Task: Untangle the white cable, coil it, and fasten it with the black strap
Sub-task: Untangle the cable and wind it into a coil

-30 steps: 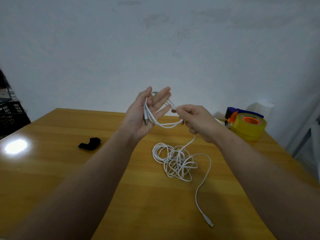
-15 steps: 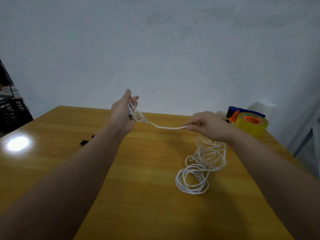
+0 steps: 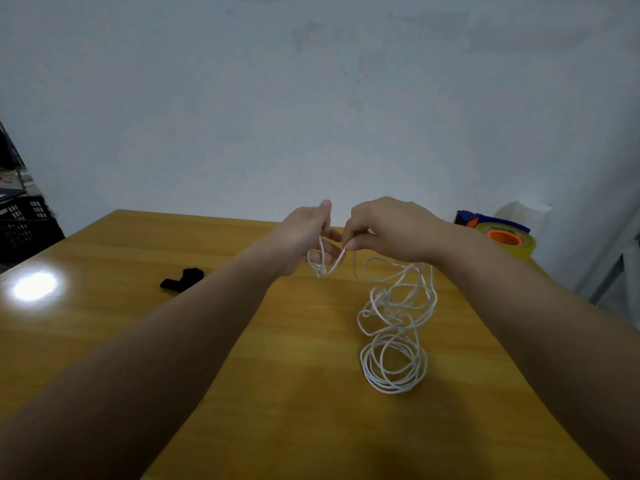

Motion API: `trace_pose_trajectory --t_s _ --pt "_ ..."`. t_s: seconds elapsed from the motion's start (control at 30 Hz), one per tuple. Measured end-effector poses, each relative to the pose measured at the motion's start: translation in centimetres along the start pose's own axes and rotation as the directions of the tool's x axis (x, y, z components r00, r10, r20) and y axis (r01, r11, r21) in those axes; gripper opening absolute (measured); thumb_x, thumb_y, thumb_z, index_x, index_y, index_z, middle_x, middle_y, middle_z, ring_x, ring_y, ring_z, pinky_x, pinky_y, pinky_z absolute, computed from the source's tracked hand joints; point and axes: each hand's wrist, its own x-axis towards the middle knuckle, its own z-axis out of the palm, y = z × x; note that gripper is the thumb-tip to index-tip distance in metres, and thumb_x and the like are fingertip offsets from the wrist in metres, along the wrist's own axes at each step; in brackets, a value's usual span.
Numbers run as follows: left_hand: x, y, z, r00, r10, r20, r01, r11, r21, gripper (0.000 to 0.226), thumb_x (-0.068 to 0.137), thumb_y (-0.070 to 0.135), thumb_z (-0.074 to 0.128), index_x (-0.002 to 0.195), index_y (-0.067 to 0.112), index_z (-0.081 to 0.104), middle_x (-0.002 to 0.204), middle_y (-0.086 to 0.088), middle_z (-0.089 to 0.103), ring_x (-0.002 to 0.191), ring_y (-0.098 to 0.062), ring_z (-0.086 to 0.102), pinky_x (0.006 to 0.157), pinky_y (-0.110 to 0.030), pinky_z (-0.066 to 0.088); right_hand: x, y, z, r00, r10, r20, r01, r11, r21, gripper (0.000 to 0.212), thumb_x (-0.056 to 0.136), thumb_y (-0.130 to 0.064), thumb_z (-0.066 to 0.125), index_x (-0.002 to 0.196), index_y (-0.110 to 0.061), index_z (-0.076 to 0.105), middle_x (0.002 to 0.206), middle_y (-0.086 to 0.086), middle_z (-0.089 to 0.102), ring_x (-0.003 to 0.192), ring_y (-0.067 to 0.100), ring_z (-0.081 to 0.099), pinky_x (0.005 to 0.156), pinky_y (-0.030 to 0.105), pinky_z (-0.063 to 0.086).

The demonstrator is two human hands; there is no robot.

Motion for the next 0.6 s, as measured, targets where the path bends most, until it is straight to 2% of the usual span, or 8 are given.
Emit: trace_pose_trajectory --t_s 0.1,0.2,0.3,0.37,0.4,0.43,0.5,0.6 --pt "-0.2 -0.1 0.4 0.998 -0.012 0.06 0.01 0.999 0.031 0.047 0.103 0.038 0.03 0.1 -0.002 0.054 0.069 -0.013 0.064 0.055 -0.022 0.068 0.053 -0.029 0.055 0.1 0.3 0.3 0.999 0.012 -0.051 -0.006 0.993 0.12 0.012 0.088 -0.029 0.063 0.092 -0.024 0.072 0.095 -0.008 0.068 0.093 0.012 0.059 0.08 0.041 0.049" --pt "-0.7 0.2 1.3 0.995 -0.023 0.097 0.017 0.997 0.069 0.046 0.104 0.03 0.031 0.081 0.002 0.058 0.062 -0.01 0.06 0.042 -0.015 0.057 0.041 -0.021 0.047 0.5 0.6 1.1 0.987 -0.018 -0.157 0.055 0.972 0.23 0.007 0.082 -0.027 0.069 0.084 -0.021 0.068 0.081 -0.005 0.069 0.08 0.012 0.061 0.076 0.042 0.05" --pt "-0.9 0.4 1.6 0.972 -0.079 0.223 0.082 0.997 -0.003 0.048 0.103 0.038 0.03 0.062 0.016 0.04 0.045 0.004 0.036 0.032 -0.006 0.024 0.033 -0.014 0.018 0.6 1.4 1.7 0.959 0.117 -0.258 -0.009 0.922 0.388 0.043 0.075 -0.032 0.077 0.108 -0.021 0.051 0.089 -0.001 0.061 0.064 0.004 0.049 0.063 0.027 0.043" --pt "-0.9 0.5 1.3 0.939 -0.107 0.326 0.155 0.98 -0.124 0.047 0.102 0.043 0.03 0.062 0.018 0.036 0.042 0.007 0.025 0.031 -0.004 0.017 0.031 -0.013 0.011 0.3 2.1 2.0 0.97 0.2 -0.142 -0.095 0.84 0.534 0.073 0.072 -0.039 0.078 0.132 -0.027 0.039 0.112 -0.004 0.055 0.061 0.001 0.045 0.058 0.018 0.036" --pt "-1.0 0.6 1.1 0.925 -0.111 0.364 0.188 0.965 -0.184 0.046 0.102 0.043 0.031 0.063 0.018 0.036 0.04 0.008 0.024 0.029 -0.003 0.017 0.03 -0.013 0.01 -0.1 2.4 2.1 0.98 0.194 -0.033 -0.13 0.764 0.632 0.077 0.071 -0.042 0.076 0.137 -0.03 0.038 0.119 -0.009 0.054 0.062 0.001 0.045 0.056 0.018 0.036" --pt "-1.0 0.7 0.9 0.909 -0.107 0.402 0.214 0.949 -0.233 0.045 0.101 0.043 0.032 0.064 0.018 0.036 0.038 0.008 0.024 0.028 -0.003 0.017 0.03 -0.012 0.01 -0.4 2.7 2.3 0.986 0.151 0.074 -0.156 0.659 0.736 0.07 0.072 -0.042 0.074 0.134 -0.031 0.045 0.116 -0.014 0.057 0.064 0.004 0.047 0.05 0.02 0.035" --pt "-1.2 0.8 0.5 0.871 -0.084 0.484 0.251 0.923 -0.291 0.041 0.098 0.042 0.034 0.064 0.018 0.036 0.035 0.007 0.025 0.025 -0.002 0.019 0.03 -0.013 0.009 -0.9 3.2 2.7 0.98 0.061 0.189 -0.195 0.476 0.858 0.042 0.074 -0.032 0.072 0.115 -0.03 0.063 0.085 -0.015 0.063 0.064 0.004 0.048 0.042 0.02 0.029" --pt "-1.5 0.8 -0.2 0.846 -0.034 0.532 0.277 0.88 -0.385 0.038 0.089 0.043 0.04 0.06 0.019 0.041 0.034 0.007 0.026 0.024 -0.002 0.022 0.03 -0.013 0.01 -1.1 3.3 2.9 0.989 0.042 0.142 -0.145 0.473 0.869 0.008 0.081 -0.018 0.068 0.089 -0.016 0.07 0.072 -0.003 0.066 0.054 0.003 0.051 0.044 0.018 0.039"
